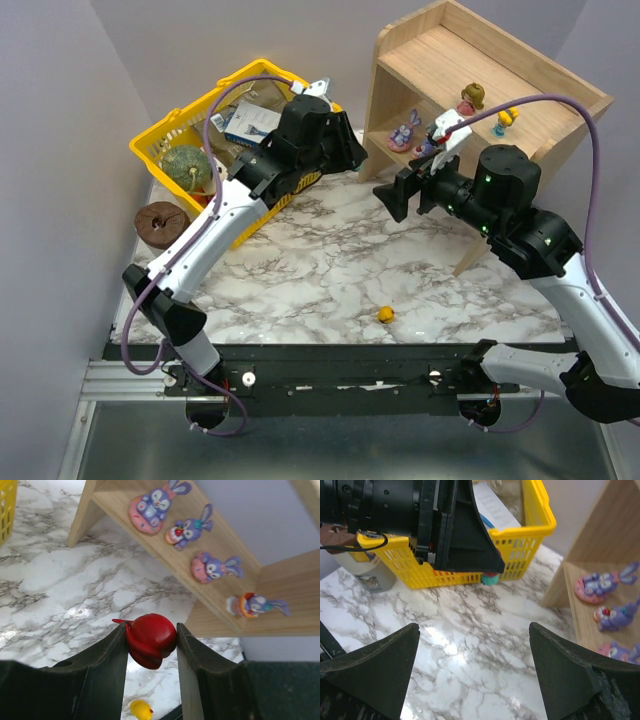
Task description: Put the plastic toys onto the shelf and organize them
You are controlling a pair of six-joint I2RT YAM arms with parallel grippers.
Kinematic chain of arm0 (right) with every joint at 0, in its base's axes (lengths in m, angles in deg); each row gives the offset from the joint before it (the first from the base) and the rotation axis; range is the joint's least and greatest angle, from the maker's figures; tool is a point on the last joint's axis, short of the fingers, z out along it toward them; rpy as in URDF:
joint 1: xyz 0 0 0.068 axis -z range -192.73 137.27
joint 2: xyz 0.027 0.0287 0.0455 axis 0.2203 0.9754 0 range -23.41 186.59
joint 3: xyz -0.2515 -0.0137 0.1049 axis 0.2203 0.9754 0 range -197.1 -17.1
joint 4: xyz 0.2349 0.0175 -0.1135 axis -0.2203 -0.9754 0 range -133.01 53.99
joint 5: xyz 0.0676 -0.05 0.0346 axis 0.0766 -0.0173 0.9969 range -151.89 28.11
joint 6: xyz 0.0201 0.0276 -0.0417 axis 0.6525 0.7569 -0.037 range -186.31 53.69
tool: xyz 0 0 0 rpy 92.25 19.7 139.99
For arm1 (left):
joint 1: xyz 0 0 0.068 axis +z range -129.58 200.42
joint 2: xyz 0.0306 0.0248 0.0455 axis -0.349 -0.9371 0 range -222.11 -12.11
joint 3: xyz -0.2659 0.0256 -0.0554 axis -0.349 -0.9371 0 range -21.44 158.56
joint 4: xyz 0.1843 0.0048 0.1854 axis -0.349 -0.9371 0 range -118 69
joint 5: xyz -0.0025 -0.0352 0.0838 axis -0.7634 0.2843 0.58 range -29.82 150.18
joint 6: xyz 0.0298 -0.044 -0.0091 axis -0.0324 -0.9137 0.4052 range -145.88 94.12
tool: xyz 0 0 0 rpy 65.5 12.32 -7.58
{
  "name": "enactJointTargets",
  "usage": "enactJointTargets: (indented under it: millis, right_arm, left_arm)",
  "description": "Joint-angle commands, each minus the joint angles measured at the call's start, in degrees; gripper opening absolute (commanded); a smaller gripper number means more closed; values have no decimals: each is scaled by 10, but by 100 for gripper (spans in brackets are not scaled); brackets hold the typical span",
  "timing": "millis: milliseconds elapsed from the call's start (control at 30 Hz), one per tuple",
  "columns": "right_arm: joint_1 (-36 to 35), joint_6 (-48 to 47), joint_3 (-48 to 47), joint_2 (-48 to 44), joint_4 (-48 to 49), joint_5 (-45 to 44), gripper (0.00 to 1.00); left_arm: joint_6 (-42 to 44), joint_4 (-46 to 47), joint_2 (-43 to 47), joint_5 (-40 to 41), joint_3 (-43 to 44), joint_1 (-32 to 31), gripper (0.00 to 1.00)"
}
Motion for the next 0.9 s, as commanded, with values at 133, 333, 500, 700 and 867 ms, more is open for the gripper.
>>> enactJointTargets:
  millis: [133, 333, 500, 700, 867]
  right_arm:
    - [2, -74, 30, 24, 163, 79, 96]
    - [2, -87, 31, 57, 205, 88, 96]
    - [2, -88, 22, 77, 230, 78, 92]
    - [2, -77, 17, 101, 236, 75, 83]
    - [2, -69, 20, 108, 244, 62, 70]
  left_arm:
    - [-44, -13, 71, -49, 14, 1, 0]
    - [-50, -6, 87, -64, 14, 1, 0]
    - [-55, -4, 94, -74, 16, 1, 0]
    - [-58, 9, 104, -81, 13, 1, 0]
    - [-58, 14, 108, -86, 14, 1, 0]
